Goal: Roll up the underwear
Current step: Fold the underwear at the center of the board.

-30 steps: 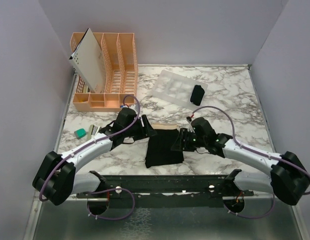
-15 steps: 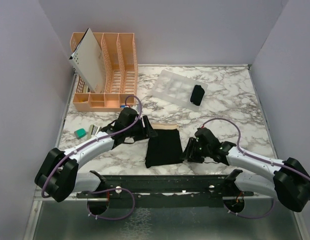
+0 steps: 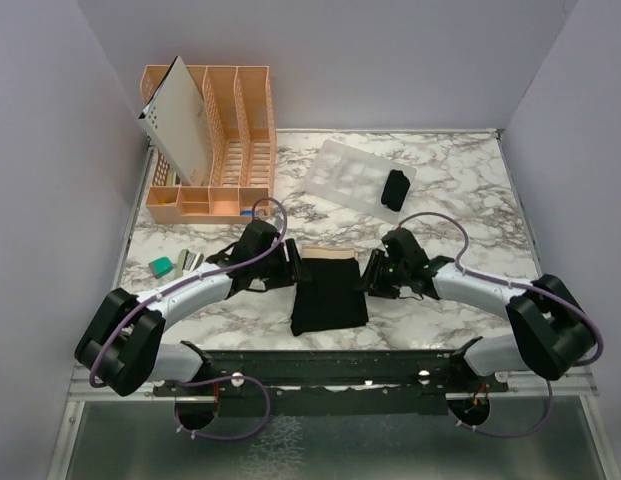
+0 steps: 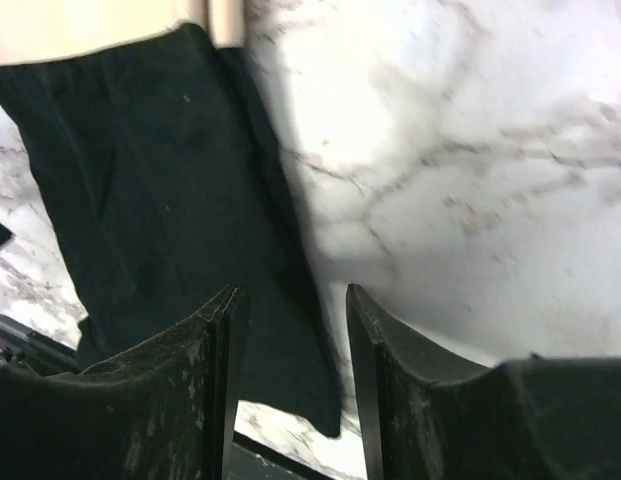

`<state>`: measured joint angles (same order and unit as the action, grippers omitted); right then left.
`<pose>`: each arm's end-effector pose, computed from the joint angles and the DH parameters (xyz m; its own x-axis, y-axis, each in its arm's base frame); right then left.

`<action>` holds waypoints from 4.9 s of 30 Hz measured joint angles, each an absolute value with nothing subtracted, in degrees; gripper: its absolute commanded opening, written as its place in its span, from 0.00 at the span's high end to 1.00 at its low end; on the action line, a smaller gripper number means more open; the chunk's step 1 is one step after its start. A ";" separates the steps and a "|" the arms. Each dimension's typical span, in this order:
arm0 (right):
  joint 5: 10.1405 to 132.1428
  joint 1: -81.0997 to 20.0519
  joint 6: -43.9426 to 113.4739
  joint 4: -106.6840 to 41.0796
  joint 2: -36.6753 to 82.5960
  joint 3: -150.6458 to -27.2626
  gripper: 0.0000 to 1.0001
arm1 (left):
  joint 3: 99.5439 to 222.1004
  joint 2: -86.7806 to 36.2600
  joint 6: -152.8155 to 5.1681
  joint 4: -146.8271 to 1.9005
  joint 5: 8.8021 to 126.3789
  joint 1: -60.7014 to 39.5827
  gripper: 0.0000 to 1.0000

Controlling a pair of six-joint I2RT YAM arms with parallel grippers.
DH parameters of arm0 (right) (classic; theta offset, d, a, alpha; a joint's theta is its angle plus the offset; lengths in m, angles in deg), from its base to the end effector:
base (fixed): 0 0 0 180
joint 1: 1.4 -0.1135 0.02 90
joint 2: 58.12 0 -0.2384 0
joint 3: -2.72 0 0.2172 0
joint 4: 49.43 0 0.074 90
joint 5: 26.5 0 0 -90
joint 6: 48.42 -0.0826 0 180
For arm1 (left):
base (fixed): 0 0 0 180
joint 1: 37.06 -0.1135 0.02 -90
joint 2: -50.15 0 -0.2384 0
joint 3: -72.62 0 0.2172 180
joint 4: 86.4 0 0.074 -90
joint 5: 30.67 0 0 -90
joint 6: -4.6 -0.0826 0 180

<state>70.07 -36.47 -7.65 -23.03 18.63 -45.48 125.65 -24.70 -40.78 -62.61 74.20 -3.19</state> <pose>0.1957 0.1489 0.1140 -0.9106 0.2800 -0.3041 0.0996 0.8625 0.4961 0.2098 -0.1664 0.1530 -0.9054 -0.2099 -0.3691 0.0727 0.7797 -0.6219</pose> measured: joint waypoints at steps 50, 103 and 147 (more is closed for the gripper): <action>61.54 -42.30 3.12 -8.80 31.18 -68.15 1.00 | 120.33 -23.13 -40.59 -61.13 71.30 -4.72 0.38; 57.41 -45.84 -4.31 -10.48 31.37 -64.41 0.54 | 135.57 -36.29 -43.30 -72.29 86.51 -8.44 0.46; 72.01 -44.44 -6.69 -19.25 6.76 -41.35 0.50 | 196.11 -78.82 -51.30 -17.37 56.43 7.72 0.43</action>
